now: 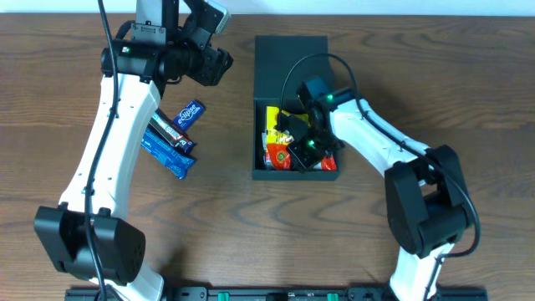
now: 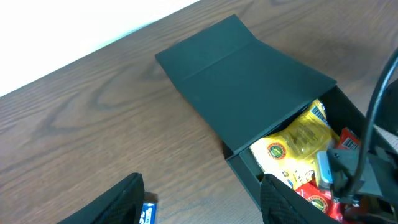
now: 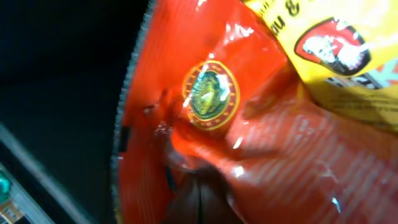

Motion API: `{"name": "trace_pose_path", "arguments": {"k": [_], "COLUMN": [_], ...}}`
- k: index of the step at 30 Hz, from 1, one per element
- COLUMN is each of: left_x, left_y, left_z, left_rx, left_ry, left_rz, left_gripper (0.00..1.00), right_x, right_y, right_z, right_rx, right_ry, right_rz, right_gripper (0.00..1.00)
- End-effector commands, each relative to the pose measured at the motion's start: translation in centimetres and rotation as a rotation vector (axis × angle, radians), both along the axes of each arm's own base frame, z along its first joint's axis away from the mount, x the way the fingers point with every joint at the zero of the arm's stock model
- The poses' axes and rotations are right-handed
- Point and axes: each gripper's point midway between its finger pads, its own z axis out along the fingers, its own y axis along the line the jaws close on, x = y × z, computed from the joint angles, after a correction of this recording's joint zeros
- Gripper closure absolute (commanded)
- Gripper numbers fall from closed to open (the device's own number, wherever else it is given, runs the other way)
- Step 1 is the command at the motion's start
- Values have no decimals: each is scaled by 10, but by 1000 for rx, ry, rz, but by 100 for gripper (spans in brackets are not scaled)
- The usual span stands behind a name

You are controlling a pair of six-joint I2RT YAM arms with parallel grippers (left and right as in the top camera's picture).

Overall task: Pack container
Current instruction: 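Press the red and yellow bags down into the box with the right gripper, then withdraw the right gripper and lower the left gripper to the blue bars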

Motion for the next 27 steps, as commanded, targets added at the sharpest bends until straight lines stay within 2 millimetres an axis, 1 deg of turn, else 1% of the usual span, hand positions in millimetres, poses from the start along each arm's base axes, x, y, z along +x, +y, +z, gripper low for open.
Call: {"name": "trace_pose_path", "arguments": {"k": [1,3,5,6,7,11,16,18,24,27], "left_x": [2,2,2,2,2,2,2,2,2,1], "left_y": [0,0,0,0,0,0,0,0,0,1], "left_z": [-4,-4,-4,-4,-4,-4,-4,-4,-4,-5], "left_rx": [-1,-1,-1,-1,-1,1,1,1,1,1], "left_ry": [11,11,12,11,11,9,9,9,10,14], "left_rz": [4,4,4,4,4,2,2,2,2,2], "left_gripper": [39,39,39,39,39,39,39,38,38,38], "right_x": [16,24,31,34,37,32,18,15,12,10], "right_y": [18,21,18,14,4,-19,-40,-45,-58,-59], "right_z": [39,64,80,84,82,67,39,26,-8,-18], "right_rx": [80,111,116,105,67,-30,-117,-126,-150,-149], "right_ry": [-89,-161,-214,-234,-244,-205,-154,-138,-132,-132], "right_rz": [18,28,20,12,-3,-24,-39,-63,-134,-152], "right_gripper": [98,99,99,99,99,99,99,99,99,99]}}
